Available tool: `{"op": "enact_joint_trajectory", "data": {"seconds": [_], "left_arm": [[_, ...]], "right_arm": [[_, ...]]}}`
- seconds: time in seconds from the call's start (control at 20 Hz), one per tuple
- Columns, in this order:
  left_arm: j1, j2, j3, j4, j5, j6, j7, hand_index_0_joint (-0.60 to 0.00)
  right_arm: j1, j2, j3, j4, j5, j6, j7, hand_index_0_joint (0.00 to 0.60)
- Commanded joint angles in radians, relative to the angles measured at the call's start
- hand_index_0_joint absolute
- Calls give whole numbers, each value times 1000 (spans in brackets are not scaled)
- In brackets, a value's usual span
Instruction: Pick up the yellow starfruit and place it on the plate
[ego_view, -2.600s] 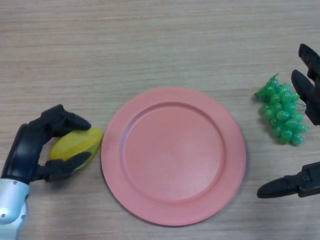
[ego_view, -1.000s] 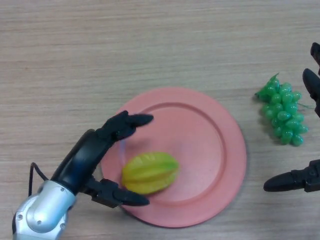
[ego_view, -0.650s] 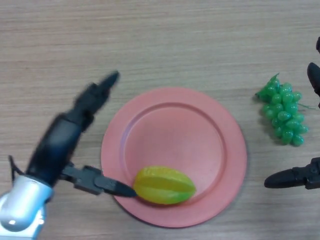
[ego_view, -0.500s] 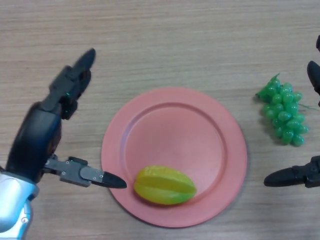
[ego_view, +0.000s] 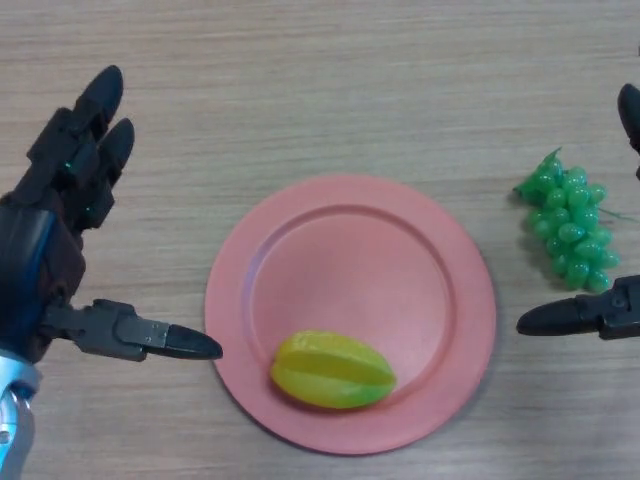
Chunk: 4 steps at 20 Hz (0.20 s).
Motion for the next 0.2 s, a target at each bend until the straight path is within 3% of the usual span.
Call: {"op": "enact_joint_trajectory", "data": {"seconds": [0.05, 0.2], "left_arm": [[-25, 44, 86, -34, -69, -125, 17, 0], [-38, 63, 116, -33, -65, -131, 6, 0]], "right_arm": [[-19, -35, -46, -56, 30, -100, -29, 0], [-22, -34, -40, -53, 25, -95, -33, 0]]}}
